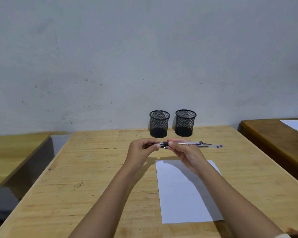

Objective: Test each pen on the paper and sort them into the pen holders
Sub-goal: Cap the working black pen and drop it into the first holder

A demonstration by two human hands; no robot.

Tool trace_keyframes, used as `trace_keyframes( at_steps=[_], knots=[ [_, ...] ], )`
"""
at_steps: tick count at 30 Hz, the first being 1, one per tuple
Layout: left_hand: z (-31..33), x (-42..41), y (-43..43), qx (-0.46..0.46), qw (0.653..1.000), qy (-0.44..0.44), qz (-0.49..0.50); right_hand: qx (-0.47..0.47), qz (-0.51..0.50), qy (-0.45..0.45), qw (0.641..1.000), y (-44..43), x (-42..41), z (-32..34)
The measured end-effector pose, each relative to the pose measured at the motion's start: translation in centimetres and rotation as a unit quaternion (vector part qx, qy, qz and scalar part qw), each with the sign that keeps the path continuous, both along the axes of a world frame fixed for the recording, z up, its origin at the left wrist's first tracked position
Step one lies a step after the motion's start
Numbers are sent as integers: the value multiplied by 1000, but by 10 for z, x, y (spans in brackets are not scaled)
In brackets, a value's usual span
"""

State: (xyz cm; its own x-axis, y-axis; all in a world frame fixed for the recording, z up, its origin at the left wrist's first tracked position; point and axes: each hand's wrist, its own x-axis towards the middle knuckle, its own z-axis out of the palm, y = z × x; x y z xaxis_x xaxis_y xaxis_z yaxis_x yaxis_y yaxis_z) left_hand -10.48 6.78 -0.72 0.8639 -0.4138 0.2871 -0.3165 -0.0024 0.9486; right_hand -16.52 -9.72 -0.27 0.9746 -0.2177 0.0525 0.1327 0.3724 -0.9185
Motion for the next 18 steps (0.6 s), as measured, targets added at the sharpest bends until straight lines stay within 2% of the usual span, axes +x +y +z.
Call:
trace_keyframes(
  at_steps=[4,8,11,15,18],
  knots=[
    [8,12,2,10,1000,-12,-9,-34,1,2,999,-8,3,11],
    [20,31,6,1,1000,-9,15,-33,-61,-23,997,-24,3,24],
    [31,46,8,3,1000,-19,16,-178,-78,-33,980,-33,5,31],
    [52,61,-7,-17,999,-33,32,-392,-76,-4,917,-37,20,41],
    [69,69,-27,-56,997,-40,20,-469,-64,10,881,-39,36,48]
  ],
)
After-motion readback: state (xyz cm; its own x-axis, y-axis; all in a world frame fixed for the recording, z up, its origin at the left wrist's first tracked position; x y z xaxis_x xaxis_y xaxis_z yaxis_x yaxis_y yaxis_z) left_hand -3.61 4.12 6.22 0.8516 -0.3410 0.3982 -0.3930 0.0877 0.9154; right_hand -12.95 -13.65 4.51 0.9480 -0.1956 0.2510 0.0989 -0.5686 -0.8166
